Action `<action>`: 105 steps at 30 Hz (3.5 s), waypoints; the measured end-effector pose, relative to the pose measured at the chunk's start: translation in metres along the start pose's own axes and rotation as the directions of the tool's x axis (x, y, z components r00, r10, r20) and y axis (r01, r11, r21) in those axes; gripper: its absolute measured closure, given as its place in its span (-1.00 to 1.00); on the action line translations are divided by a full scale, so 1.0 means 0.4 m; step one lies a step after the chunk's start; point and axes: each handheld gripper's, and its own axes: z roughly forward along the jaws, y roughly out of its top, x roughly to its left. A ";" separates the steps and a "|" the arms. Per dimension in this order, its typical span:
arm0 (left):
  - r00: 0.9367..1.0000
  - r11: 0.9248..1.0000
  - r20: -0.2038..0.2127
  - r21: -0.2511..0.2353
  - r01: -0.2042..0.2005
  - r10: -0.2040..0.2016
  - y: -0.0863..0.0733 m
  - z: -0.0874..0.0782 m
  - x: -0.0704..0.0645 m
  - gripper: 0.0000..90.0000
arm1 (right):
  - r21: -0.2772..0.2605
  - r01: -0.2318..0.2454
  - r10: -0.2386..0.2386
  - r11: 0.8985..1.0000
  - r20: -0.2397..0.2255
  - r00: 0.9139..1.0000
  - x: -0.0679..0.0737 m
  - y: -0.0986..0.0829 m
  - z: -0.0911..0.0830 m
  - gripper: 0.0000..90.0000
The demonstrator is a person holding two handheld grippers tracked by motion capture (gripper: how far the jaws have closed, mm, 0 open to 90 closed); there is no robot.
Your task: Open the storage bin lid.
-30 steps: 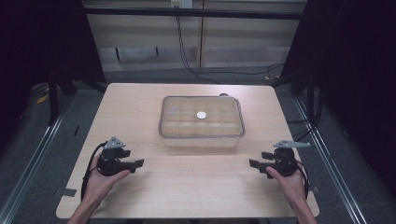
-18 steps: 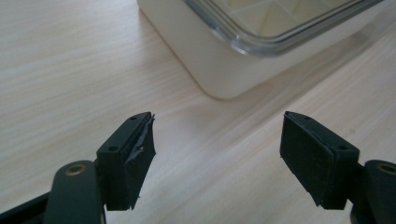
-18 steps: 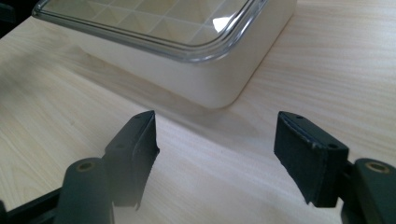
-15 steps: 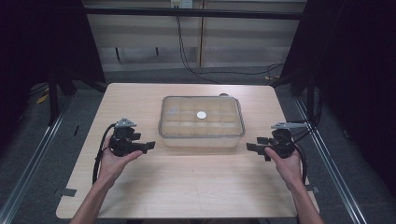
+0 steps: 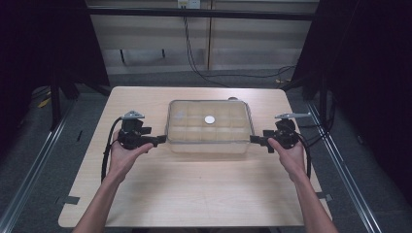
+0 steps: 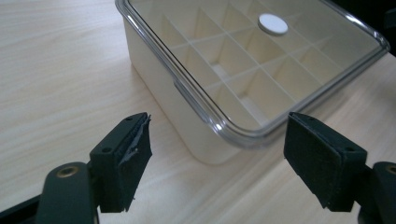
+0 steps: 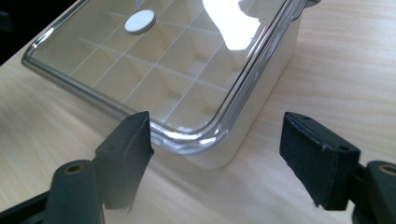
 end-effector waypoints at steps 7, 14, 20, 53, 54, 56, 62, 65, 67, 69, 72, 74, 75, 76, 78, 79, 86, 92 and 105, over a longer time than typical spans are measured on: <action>1.000 1.000 -0.012 0.016 0.025 -0.025 0.047 0.047 0.019 -0.43 | 0.065 0.024 -0.027 0.998 0.044 0.999 -0.018 0.054 0.059 -0.51; 0.999 0.999 -0.021 0.048 0.026 -0.025 0.064 0.088 0.027 -0.42 | 0.082 0.004 -0.007 0.997 0.044 0.999 -0.036 0.080 0.090 -0.49; 0.998 0.994 -0.011 0.087 0.061 -0.060 0.055 0.124 0.048 -0.41 | 0.095 -0.008 0.005 0.995 0.035 0.999 -0.041 0.091 0.115 -0.48; 0.992 0.989 0.072 0.106 0.100 -0.108 0.068 0.190 0.048 -0.39 | 0.081 -0.084 0.085 0.993 -0.012 0.996 -0.042 0.104 0.172 -0.38; 0.991 0.988 0.075 0.107 0.107 -0.115 0.068 0.191 0.049 -0.38 | 0.080 -0.088 0.089 0.993 -0.014 0.996 -0.043 0.104 0.171 -0.37; 0.991 0.988 0.071 0.107 0.108 -0.116 0.068 0.191 0.047 -0.37 | 0.079 -0.089 0.090 0.993 -0.009 0.996 -0.042 0.104 0.172 -0.37; 0.992 0.989 0.075 0.108 0.097 -0.106 0.068 0.188 0.048 -0.37 | 0.072 -0.102 0.101 0.992 0.008 0.995 -0.039 0.104 0.170 -0.31; 0.994 0.991 0.061 0.101 0.089 -0.095 0.068 0.186 0.045 -0.37 | 0.057 -0.095 0.093 0.994 0.033 0.995 -0.036 0.104 0.166 -0.27; 0.994 0.991 0.061 0.098 0.088 -0.094 0.068 0.186 0.044 -0.37 | 0.050 -0.102 0.101 0.993 0.032 0.994 -0.035 0.106 0.162 -0.28; 0.994 0.992 0.061 0.092 0.087 -0.093 0.067 0.184 0.044 -0.36 | 0.038 -0.111 0.110 0.993 0.026 0.994 -0.037 0.109 0.154 -0.27; 0.994 0.993 0.057 0.069 0.093 -0.097 0.066 0.178 0.043 -0.27 | 0.035 -0.110 0.109 0.993 0.026 0.994 -0.038 0.111 0.147 -0.20; 0.995 0.994 0.051 0.069 0.082 -0.086 0.066 0.173 0.041 -0.23 | 0.026 -0.105 0.104 0.994 0.034 0.994 -0.036 0.110 0.144 -0.16; 0.995 0.995 0.055 0.065 0.080 -0.084 0.067 0.172 0.040 -0.22 | 0.018 -0.111 0.111 0.994 0.028 0.993 -0.034 0.110 0.139 -0.13; 0.995 0.995 0.055 0.065 0.080 -0.084 0.067 0.172 0.040 -0.20 | 0.018 -0.111 0.111 0.994 0.028 0.993 -0.034 0.110 0.139 -0.13; 0.995 0.995 0.056 0.057 0.078 -0.081 0.068 0.167 0.041 -0.18 | 0.012 -0.107 0.107 0.994 0.028 0.994 -0.033 0.110 0.135 -0.08; 0.995 0.996 0.057 0.054 0.075 -0.078 0.069 0.164 0.040 -0.15 | 0.007 -0.109 0.109 0.994 0.026 0.994 -0.033 0.110 0.133 -0.05; 0.995 0.997 0.066 0.025 0.068 -0.070 0.067 0.148 0.039 -0.02 | -0.027 -0.102 0.103 0.994 0.008 0.995 -0.025 0.114 0.113 0.02; 0.994 0.997 0.077 0.019 0.076 -0.077 0.063 0.134 0.039 0.03 | -0.095 -0.133 0.129 0.987 -0.050 0.990 -0.023 0.114 0.085 0.15; 0.995 0.997 0.075 -0.024 0.071 -0.069 0.054 0.103 0.027 0.24 | -0.080 -0.108 0.106 0.991 -0.031 0.994 -0.015 0.099 0.054 0.50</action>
